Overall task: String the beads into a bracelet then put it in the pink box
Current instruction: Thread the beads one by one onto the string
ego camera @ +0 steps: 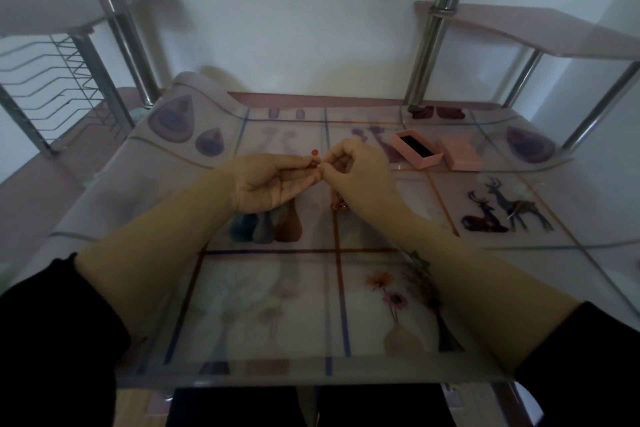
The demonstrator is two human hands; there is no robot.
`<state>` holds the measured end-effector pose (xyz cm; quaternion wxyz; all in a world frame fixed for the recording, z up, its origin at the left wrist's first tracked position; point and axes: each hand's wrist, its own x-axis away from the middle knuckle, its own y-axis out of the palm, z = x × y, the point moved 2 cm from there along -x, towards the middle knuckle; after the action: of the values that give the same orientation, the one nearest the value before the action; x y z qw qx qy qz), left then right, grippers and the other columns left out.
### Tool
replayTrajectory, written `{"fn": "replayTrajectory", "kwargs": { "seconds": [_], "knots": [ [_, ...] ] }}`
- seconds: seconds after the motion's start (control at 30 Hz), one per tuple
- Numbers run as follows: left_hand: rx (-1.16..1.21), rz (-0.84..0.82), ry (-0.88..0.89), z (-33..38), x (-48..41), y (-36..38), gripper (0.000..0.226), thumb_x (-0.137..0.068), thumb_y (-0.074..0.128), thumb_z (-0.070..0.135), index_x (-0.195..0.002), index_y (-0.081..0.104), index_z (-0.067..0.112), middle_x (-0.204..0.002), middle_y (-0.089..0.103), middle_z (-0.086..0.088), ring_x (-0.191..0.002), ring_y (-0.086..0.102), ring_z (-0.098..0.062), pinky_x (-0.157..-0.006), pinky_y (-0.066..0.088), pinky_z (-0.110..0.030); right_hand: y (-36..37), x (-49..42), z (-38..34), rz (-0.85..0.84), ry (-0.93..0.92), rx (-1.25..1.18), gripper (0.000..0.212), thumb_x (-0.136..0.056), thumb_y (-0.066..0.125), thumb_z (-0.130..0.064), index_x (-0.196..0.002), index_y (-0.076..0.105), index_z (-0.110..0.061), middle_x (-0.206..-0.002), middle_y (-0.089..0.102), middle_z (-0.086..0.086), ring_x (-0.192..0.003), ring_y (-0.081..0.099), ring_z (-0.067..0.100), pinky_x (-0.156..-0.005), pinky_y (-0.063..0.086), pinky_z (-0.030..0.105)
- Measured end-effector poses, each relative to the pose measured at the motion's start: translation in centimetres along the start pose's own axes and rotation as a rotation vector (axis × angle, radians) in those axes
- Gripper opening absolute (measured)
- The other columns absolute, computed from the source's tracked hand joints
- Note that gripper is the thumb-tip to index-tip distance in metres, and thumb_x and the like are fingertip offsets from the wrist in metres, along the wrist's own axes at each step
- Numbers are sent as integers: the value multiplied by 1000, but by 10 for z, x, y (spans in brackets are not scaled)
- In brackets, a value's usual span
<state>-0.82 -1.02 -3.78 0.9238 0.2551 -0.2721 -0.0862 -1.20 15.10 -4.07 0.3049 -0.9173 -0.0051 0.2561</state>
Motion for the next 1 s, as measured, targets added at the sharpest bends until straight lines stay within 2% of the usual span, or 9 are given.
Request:
{"fn": "replayTrajectory", "kwargs": {
  "seconds": [0.13, 0.23, 0.37, 0.5, 0.6, 0.7, 0.83, 1.0],
  "knots": [
    [-3, -2, -1, -1, -1, -1, 24, -82, 62, 2, -104, 67, -5, -99, 71, -19, -84, 73, -20, -71, 60, -25, 0, 0, -1, -5, -1, 11, 6, -82, 68, -19, -80, 63, -21, -69, 59, -13, -66, 56, 2, -62, 51, 24],
    [-13, 1, -4, -1, 0, -1, 17, -81, 63, 2, -96, 71, -4, -96, 72, -18, -82, 73, -19, -64, 60, -23, 0, 0, -2, -2, -7, 21, 6, -82, 68, -17, -80, 64, -19, -69, 58, -14, -66, 57, 4, -63, 52, 26],
    [-45, -10, -10, -2, 0, 0, 14, -75, 66, 4, -84, 75, -2, -92, 73, -17, -79, 73, -18, -62, 59, -21, 0, 0, -2, -13, -11, 17, 4, -83, 69, -18, -82, 66, -18, -72, 60, -12, -68, 58, 6, -65, 54, 27],
    [-47, 1, 2, -2, 0, -1, 15, -81, 65, 5, -92, 71, -1, -86, 74, -14, -74, 73, -15, -59, 58, -19, -1, 0, 0, -1, -12, -4, 4, -82, 74, -18, -82, 70, -18, -71, 60, -14, -66, 57, -1, -64, 48, 16],
    [-52, -6, 10, -2, 1, 0, 14, -83, 63, 4, -95, 69, -1, -81, 74, -12, -72, 73, -13, -58, 57, -18, -2, 0, 1, 15, 19, -74, 8, -79, 77, -16, -86, 74, -13, -73, 66, -9, -65, 61, 0, -64, 50, 16],
    [-73, -6, 25, -2, 2, 2, 11, -84, 62, 3, -92, 69, 0, -78, 74, -11, -69, 72, -13, -56, 56, -17, -2, 0, 1, 4, 52, -144, 7, -79, 77, -14, -85, 74, -12, -67, 65, -11, -53, 59, -5, -56, 47, 11],
    [-92, -7, 47, 0, 4, 3, 9, -88, 60, 5, -91, 68, 1, -75, 74, -10, -68, 72, -11, -55, 56, -15, -3, 0, 0, 0, 56, -197, 7, -78, 78, -12, -83, 73, -11, -64, 64, -11, -48, 59, -5, -54, 47, 14],
    [-99, -10, 46, 1, 6, 6, 11, -90, 60, 8, -93, 68, 1, -73, 73, -9, -65, 71, -9, -53, 55, -14, -4, 0, -3, 4, 71, -244, 9, -78, 78, -11, -79, 70, -15, -63, 66, -9, -42, 59, 4, -46, 48, 18]
  ]
}}
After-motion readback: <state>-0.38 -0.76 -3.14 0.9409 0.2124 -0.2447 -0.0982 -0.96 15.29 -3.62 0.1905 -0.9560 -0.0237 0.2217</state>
